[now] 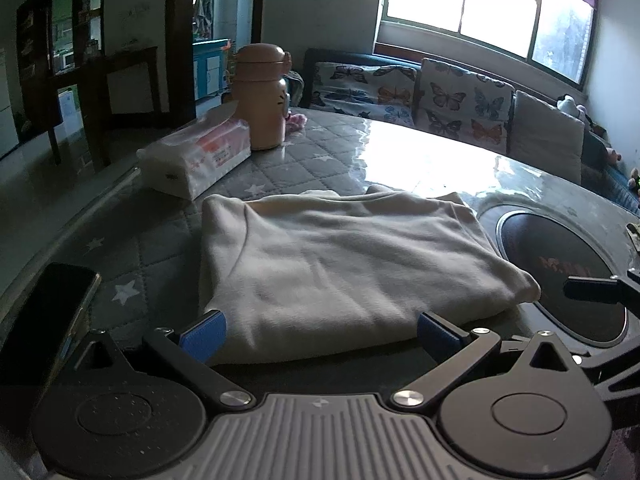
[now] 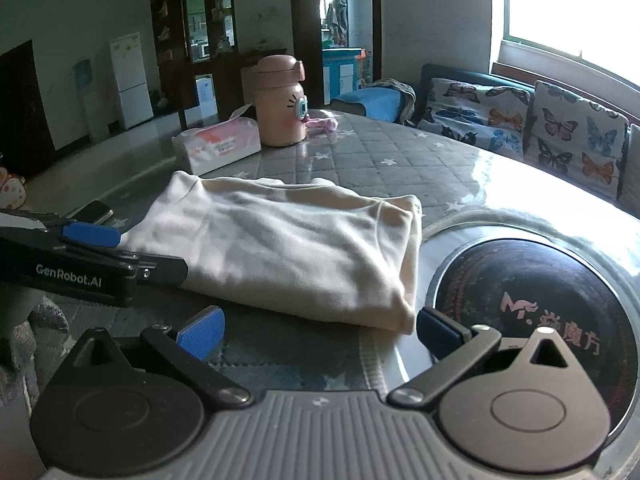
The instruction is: Fold clothes
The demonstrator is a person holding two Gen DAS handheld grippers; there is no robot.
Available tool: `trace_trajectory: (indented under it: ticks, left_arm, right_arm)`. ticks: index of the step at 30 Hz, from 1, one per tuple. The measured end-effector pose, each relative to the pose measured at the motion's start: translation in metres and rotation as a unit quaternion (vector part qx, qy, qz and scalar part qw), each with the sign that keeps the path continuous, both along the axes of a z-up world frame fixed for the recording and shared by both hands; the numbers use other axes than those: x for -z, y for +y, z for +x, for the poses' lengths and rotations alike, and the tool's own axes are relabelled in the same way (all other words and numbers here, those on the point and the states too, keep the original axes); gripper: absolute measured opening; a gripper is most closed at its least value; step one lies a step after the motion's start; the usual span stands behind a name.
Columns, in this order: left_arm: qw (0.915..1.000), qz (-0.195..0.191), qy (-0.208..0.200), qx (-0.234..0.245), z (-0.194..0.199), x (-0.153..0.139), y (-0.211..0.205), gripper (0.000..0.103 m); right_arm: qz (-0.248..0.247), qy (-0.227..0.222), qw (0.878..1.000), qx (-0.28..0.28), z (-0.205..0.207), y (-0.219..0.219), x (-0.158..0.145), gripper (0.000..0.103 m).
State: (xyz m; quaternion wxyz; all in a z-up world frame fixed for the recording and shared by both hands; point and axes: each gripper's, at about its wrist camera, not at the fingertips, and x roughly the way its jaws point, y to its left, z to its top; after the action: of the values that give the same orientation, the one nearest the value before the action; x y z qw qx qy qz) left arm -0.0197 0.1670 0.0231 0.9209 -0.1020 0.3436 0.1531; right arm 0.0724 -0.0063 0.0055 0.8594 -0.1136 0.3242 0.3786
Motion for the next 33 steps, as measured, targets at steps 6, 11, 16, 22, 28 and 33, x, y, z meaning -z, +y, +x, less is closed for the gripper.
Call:
trace_trajectory:
  ticks: [6,11,16,22,28,33]
  left_arm:
    - [0.9999,-0.005,0.004,-0.008,-0.005,0.001,-0.001,0.103]
    - [0.9998,-0.003,0.012,-0.013,-0.008,0.003,-0.005,0.103]
    - [0.9995,-0.001,0.025,-0.019,-0.010,0.006,-0.007,0.103]
    - [0.9992,0.000,0.030,-0.025,-0.012,0.008,-0.009,0.103]
    - [0.9992,0.000,0.036,-0.018,-0.008,0.010,-0.013,0.103]
    - [0.9989,-0.001,0.043,-0.017,-0.005,0.014,-0.013,0.103]
  right_arm:
    - [0.002,0.001,1.000,0.000,-0.006,-0.002,0.000,0.103]
    - [0.003,0.000,1.000,0.006,-0.008,-0.006,-0.002,0.103]
    - [0.009,0.003,1.000,0.008,-0.010,-0.010,-0.002,0.103]
    - [0.010,0.008,1.000,0.006,-0.014,-0.012,0.001,0.103]
    - [0.013,0.013,1.000,0.007,-0.013,-0.013,0.003,0.103]
    - [0.013,0.017,1.000,0.008,-0.012,-0.014,0.005,0.103]
